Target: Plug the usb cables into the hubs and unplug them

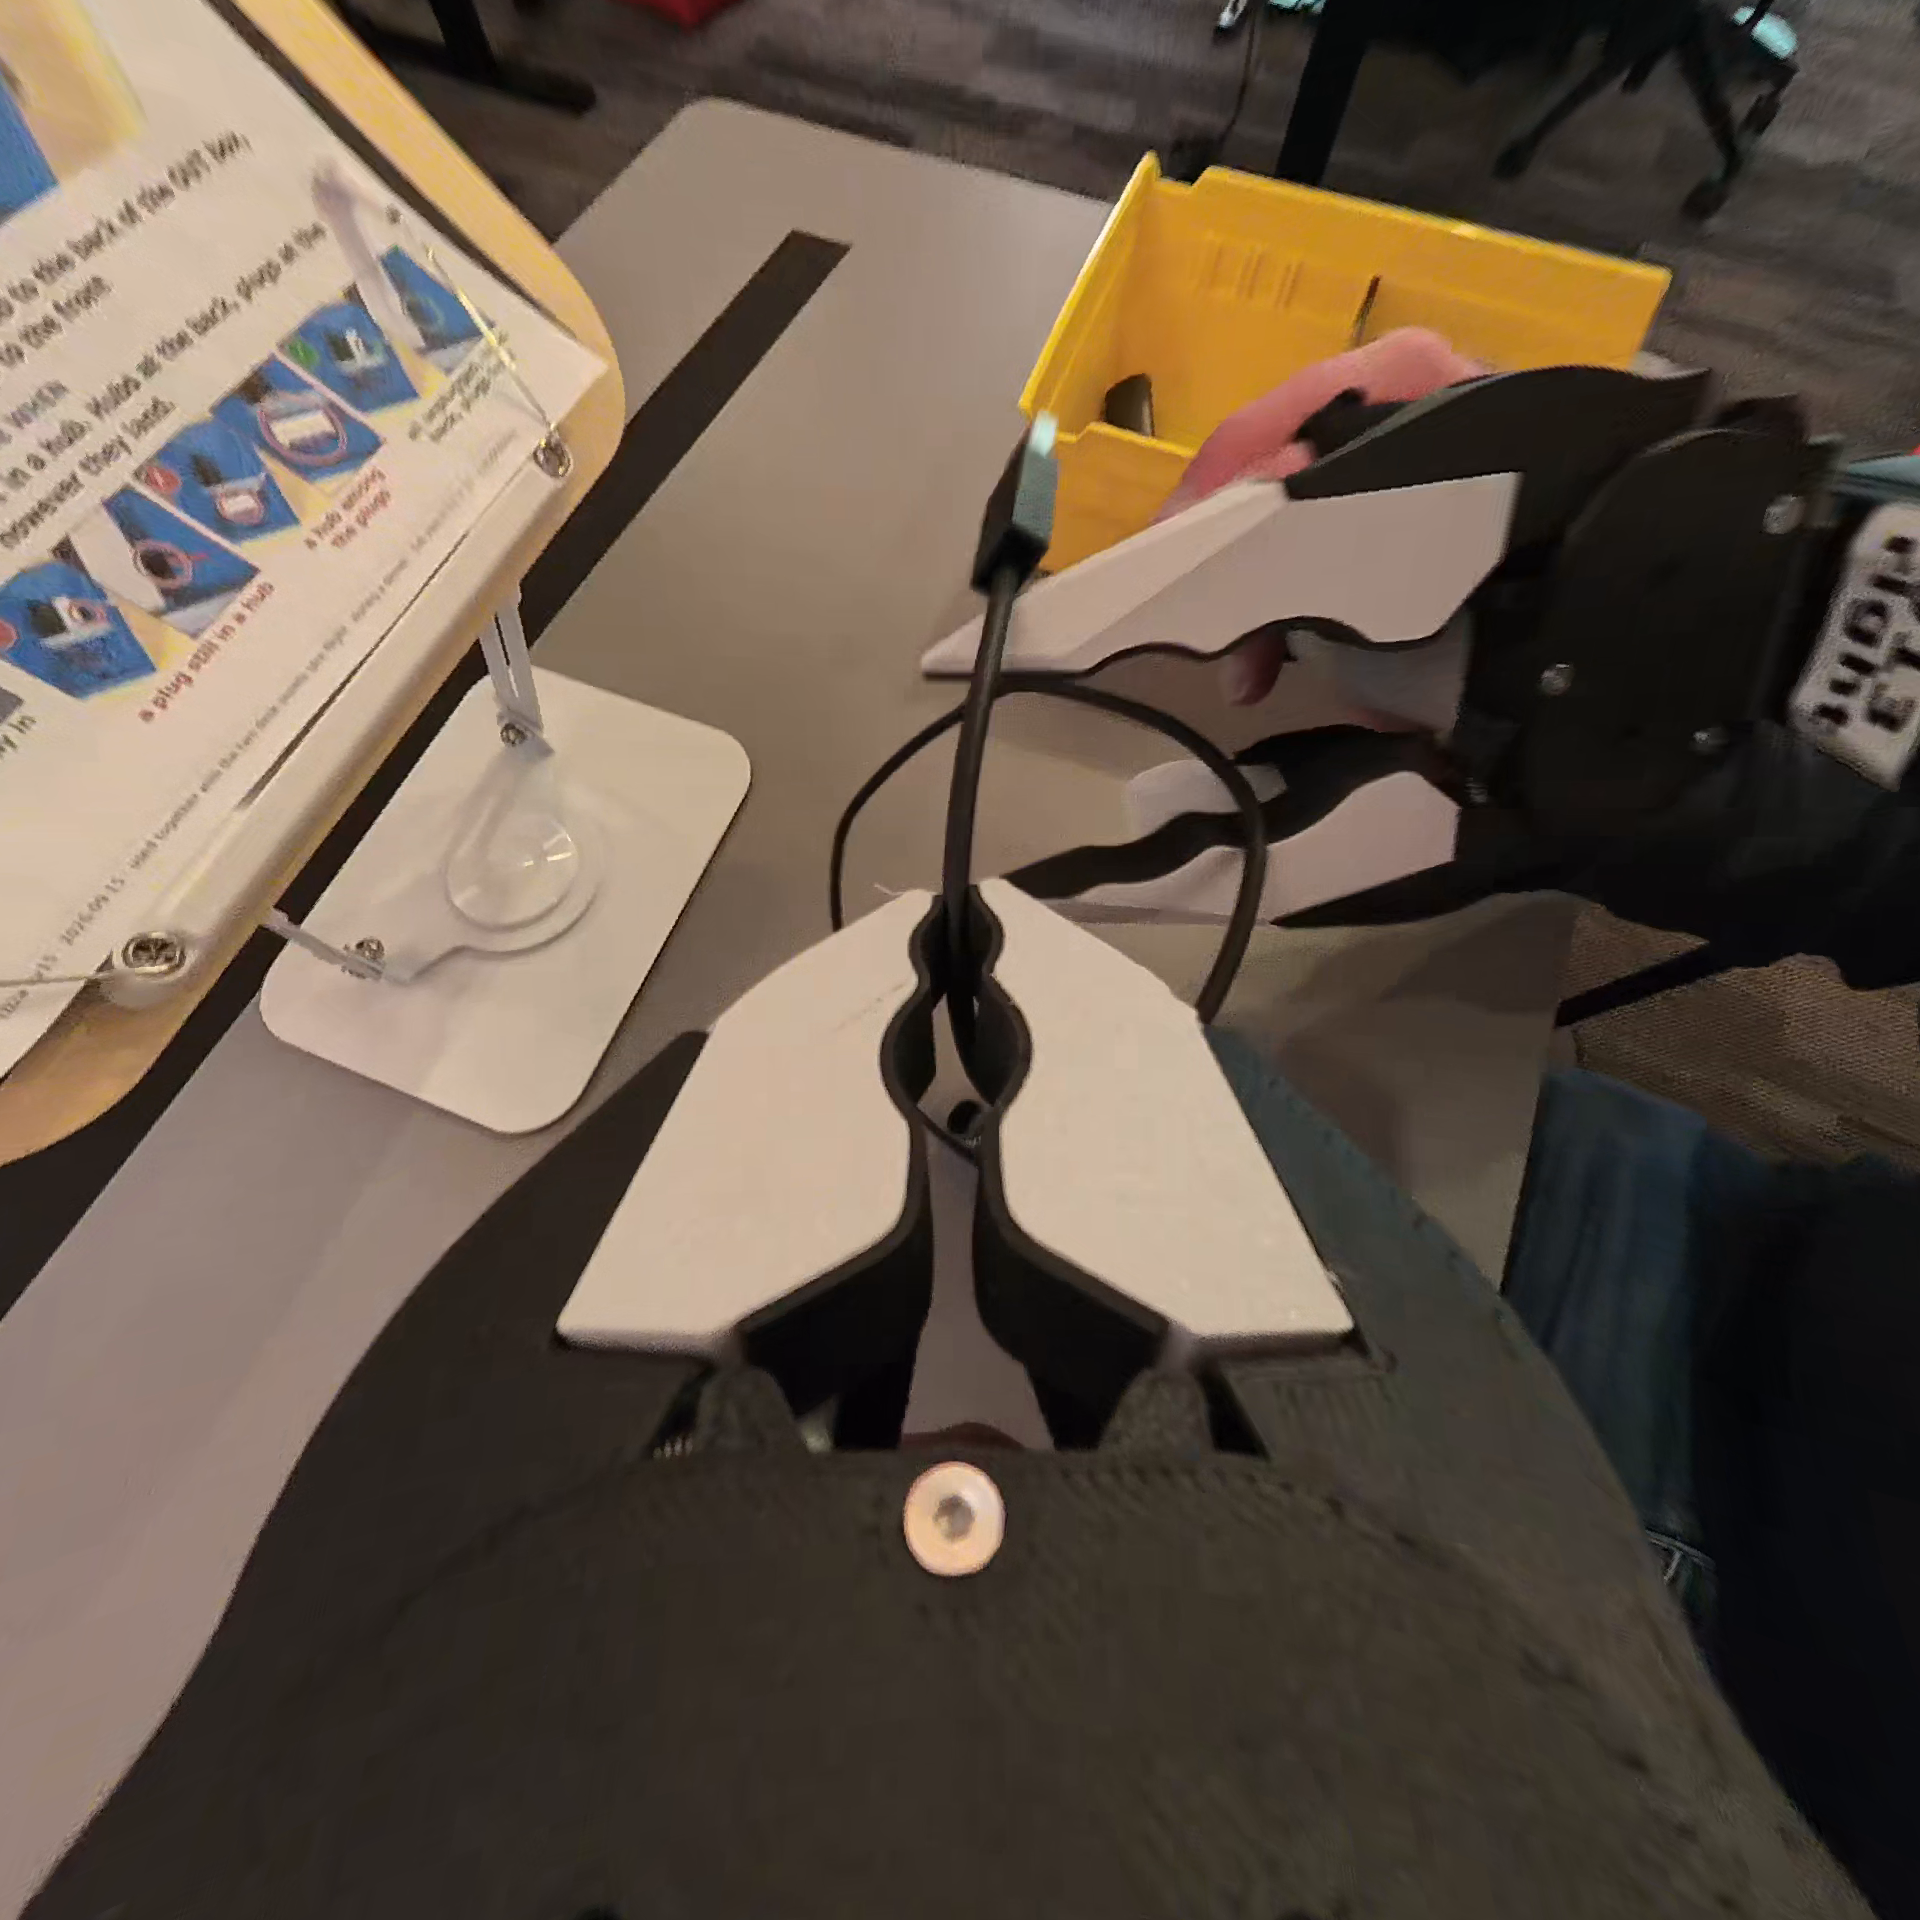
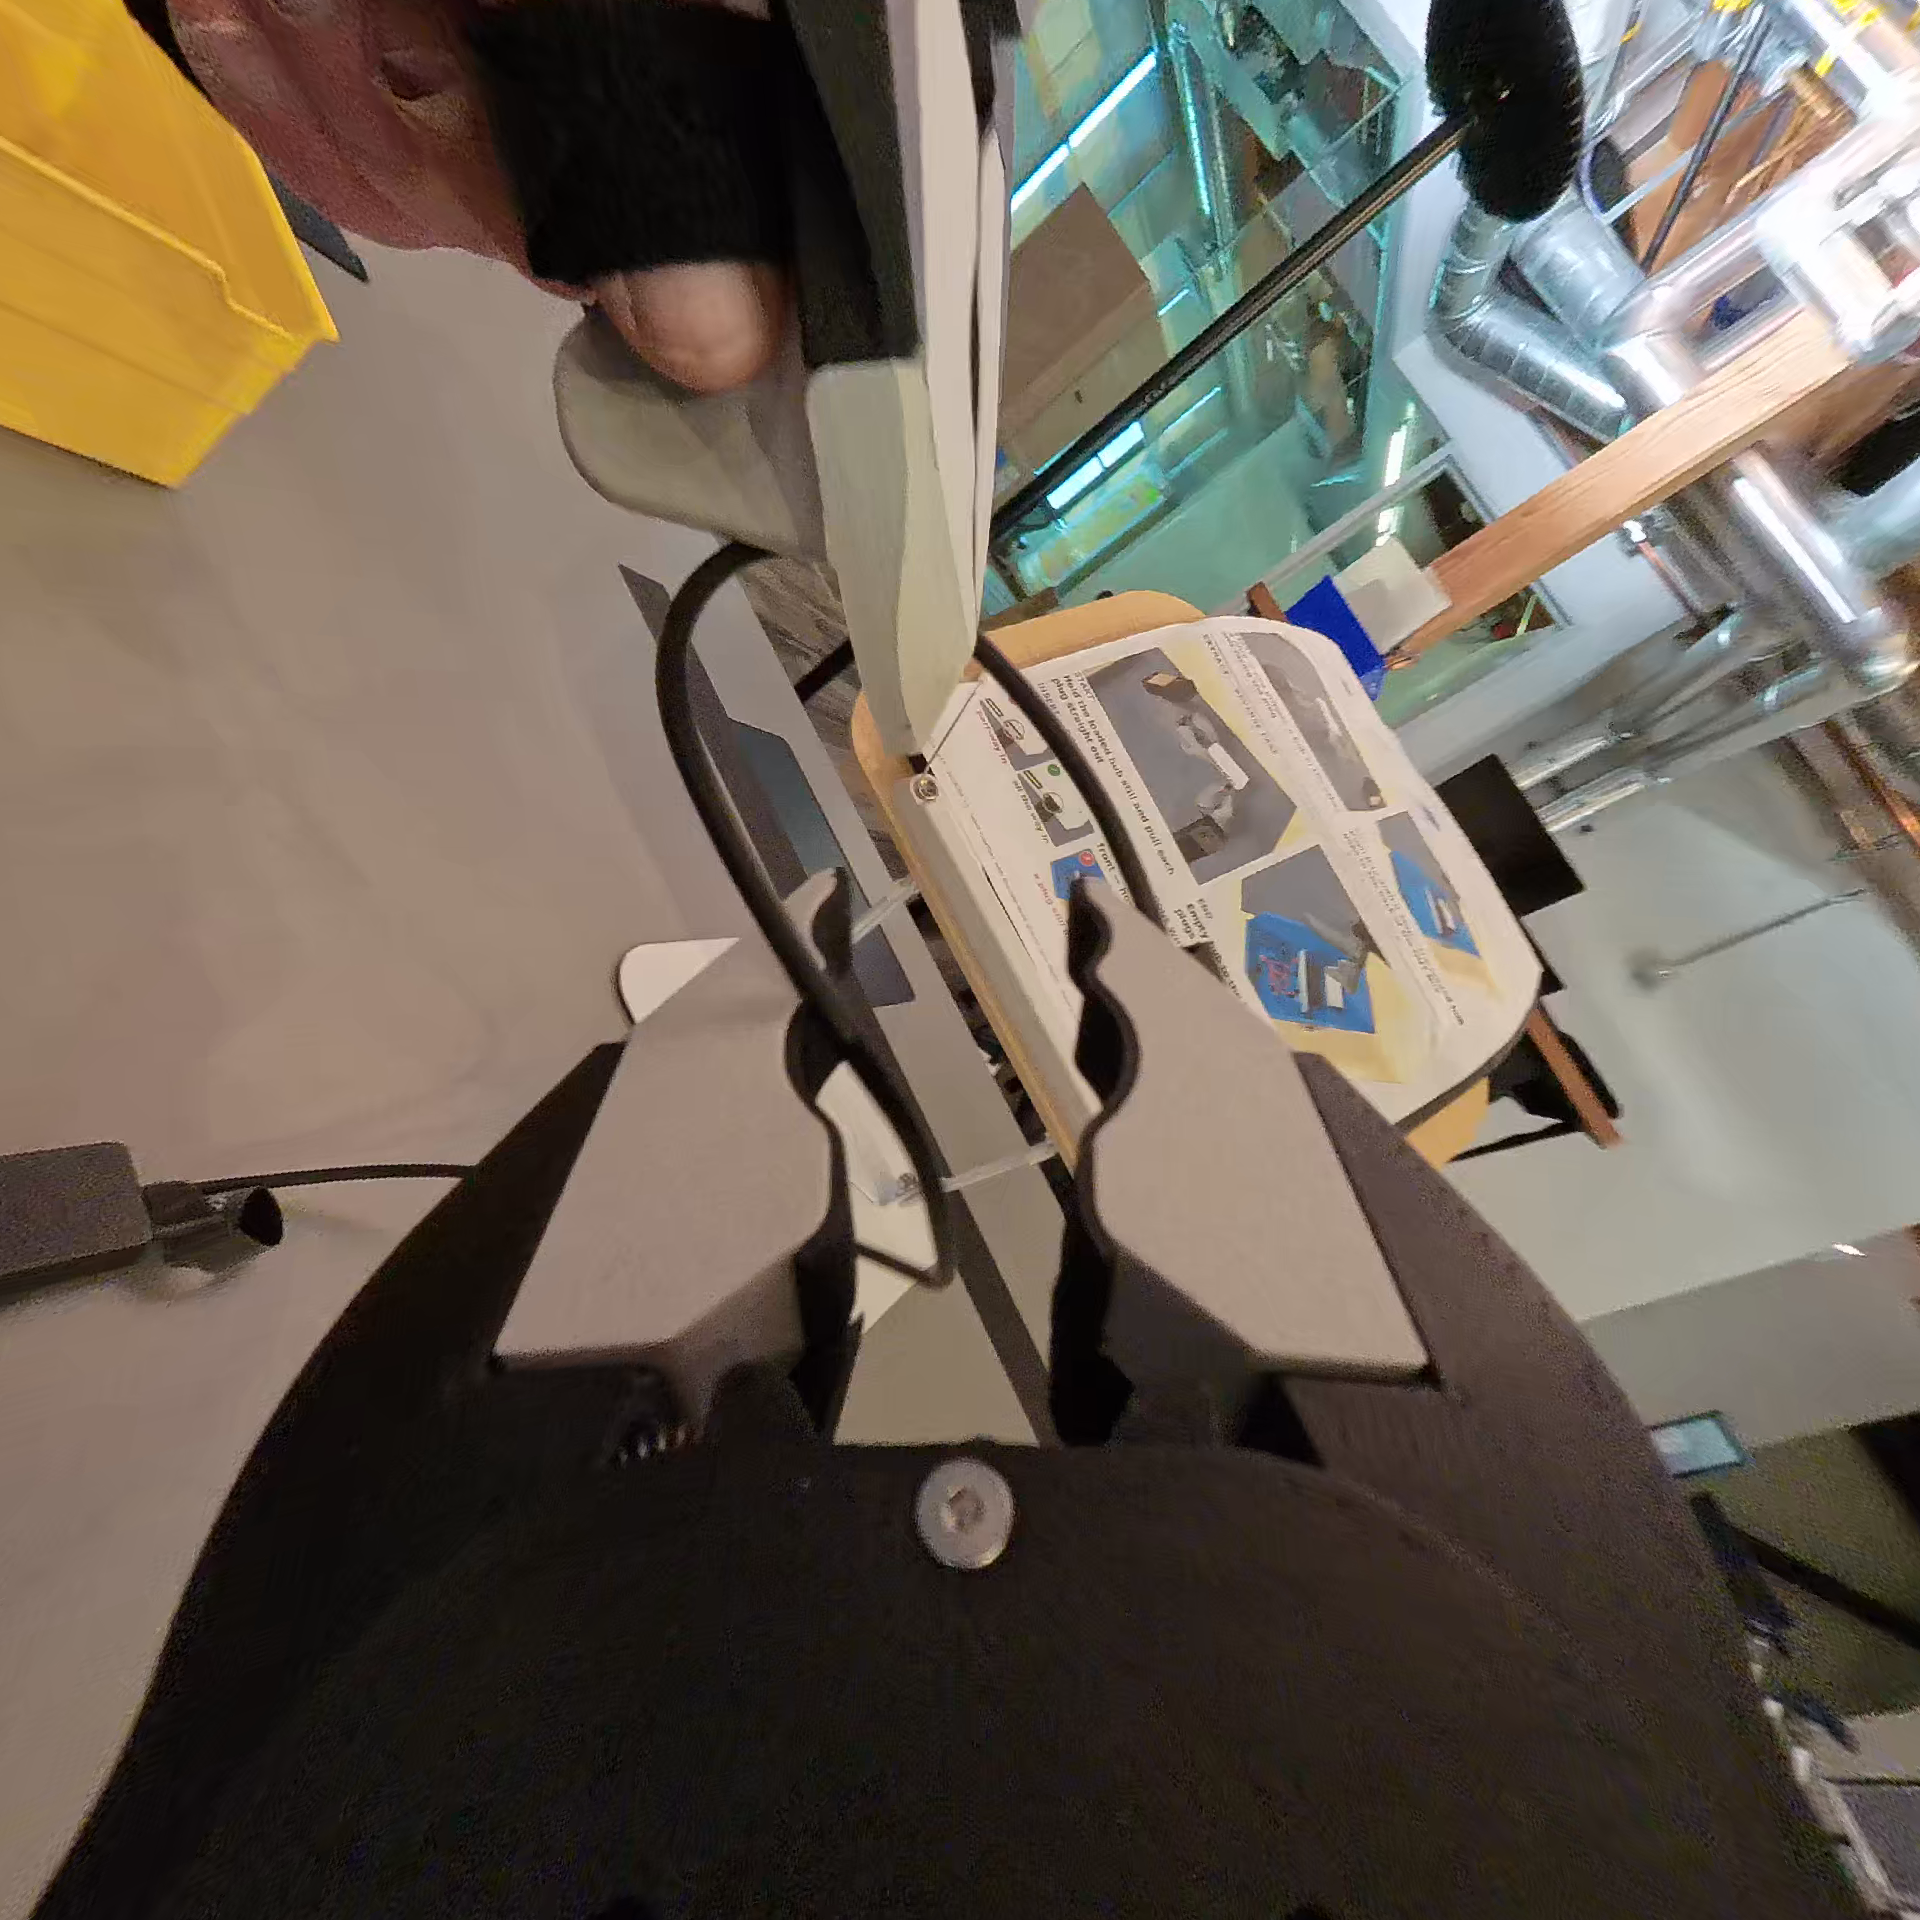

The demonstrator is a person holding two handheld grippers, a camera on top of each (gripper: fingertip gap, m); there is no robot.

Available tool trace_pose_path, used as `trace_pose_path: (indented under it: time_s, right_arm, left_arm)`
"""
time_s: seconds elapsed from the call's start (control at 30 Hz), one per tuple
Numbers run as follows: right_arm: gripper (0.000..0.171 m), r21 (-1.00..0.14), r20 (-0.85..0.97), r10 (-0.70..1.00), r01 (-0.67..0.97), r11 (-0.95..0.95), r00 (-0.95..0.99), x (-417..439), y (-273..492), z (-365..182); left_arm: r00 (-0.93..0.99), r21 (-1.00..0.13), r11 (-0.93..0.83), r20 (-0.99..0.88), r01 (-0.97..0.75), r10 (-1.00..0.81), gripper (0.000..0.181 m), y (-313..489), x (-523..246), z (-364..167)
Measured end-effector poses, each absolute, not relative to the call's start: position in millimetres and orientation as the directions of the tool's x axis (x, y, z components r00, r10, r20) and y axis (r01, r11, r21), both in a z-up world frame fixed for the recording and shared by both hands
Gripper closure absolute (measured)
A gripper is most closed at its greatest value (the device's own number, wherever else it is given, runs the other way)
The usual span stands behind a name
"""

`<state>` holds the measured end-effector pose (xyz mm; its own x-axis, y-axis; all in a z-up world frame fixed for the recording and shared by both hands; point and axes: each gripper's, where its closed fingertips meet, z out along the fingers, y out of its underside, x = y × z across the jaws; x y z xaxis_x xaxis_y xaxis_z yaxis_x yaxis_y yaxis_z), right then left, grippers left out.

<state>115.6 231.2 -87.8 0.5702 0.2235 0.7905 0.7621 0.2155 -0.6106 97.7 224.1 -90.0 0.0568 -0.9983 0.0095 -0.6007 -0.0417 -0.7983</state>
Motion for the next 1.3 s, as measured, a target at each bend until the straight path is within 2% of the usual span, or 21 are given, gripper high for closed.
trace_pose_path:
  time_s: [0.1, 0.17, 0.23, 0.37, 0.6, 0.7, 0.77, 0.9, 1.0, 1.13, 1.27, 1.3]
  right_arm:
    - [0.110, -0.580, 0.813, 0.210, 0.790, 0.200, 0.543, 113.6, 231.3, -96.5]
    - [0.104, -0.555, 0.828, 0.222, 0.808, 0.198, 0.514, 113.0, 229.8, -101.7]
    - [0.092, -0.549, 0.831, 0.249, 0.808, 0.214, 0.498, 109.0, 226.8, -103.8]
    - [0.082, -0.508, 0.856, 0.247, 0.831, 0.228, 0.455, 106.2, 223.8, -104.1]
    - [0.082, -0.547, 0.827, 0.282, 0.811, 0.207, 0.486, 112.3, 209.8, -126.6]
    - [0.081, -0.507, 0.851, 0.279, 0.836, 0.211, 0.446, 108.6, 205.5, -135.7]
    - [0.088, -0.512, 0.848, 0.290, 0.826, 0.237, 0.443, 103.4, 201.7, -136.6]
    - [0.079, -0.559, 0.813, 0.326, 0.804, 0.204, 0.483, 106.4, 203.4, -144.6]
    - [0.072, -0.559, 0.798, 0.366, 0.815, 0.153, 0.478, 110.1, 211.0, -157.5]
    - [0.088, -0.595, 0.688, 0.543, 0.803, 0.041, 0.482, 112.1, 216.8, -185.6]
    - [0.130, -0.637, 0.555, 0.677, 0.770, -0.027, 0.483, 108.4, 215.1, -202.9]
    - [0.146, -0.650, 0.513, 0.707, 0.758, -0.049, 0.486, 108.2, 215.0, -207.9]
  left_arm:
    - [0.045, -0.765, -0.011, -0.023, -0.644, -0.999, 0.180, 224.5, 97.9, -100.7]
    - [0.061, -0.704, 0.031, -0.105, -0.709, -0.993, 0.180, 230.9, 93.8, -110.0]
    - [0.042, -0.660, 0.052, -0.125, -0.750, -0.991, 0.180, 228.8, 93.6, -116.1]
    - [0.037, -0.575, 0.079, -0.187, -0.814, -0.982, 0.181, 233.6, 94.8, -125.7]
    - [0.019, -0.503, 0.080, -0.189, -0.861, -0.982, 0.181, 236.8, 96.3, -136.5]
    - [0.007, -0.450, 0.091, -0.211, -0.889, -0.977, 0.181, 238.7, 96.7, -144.9]
    - [0.004, -0.367, 0.101, -0.275, -0.925, -0.961, 0.181, 245.4, 92.8, -152.6]
    - [-0.037, -0.335, 0.122, -0.249, -0.934, -0.968, 0.181, 238.5, 95.0, -160.2]
    - [-0.104, -0.271, 0.181, -0.277, -0.945, -0.955, 0.181, 232.9, 92.7, -166.0]
    - [-0.214, -0.169, 0.277, -0.318, -0.946, -0.924, 0.181, 224.5, 88.4, -170.0]
    - [-0.309, -0.102, 0.361, -0.337, -0.927, -0.889, 0.181, 216.7, 88.4, -169.8]
    - [-0.325, -0.095, 0.374, -0.331, -0.922, -0.886, 0.181, 214.0, 89.0, -170.1]
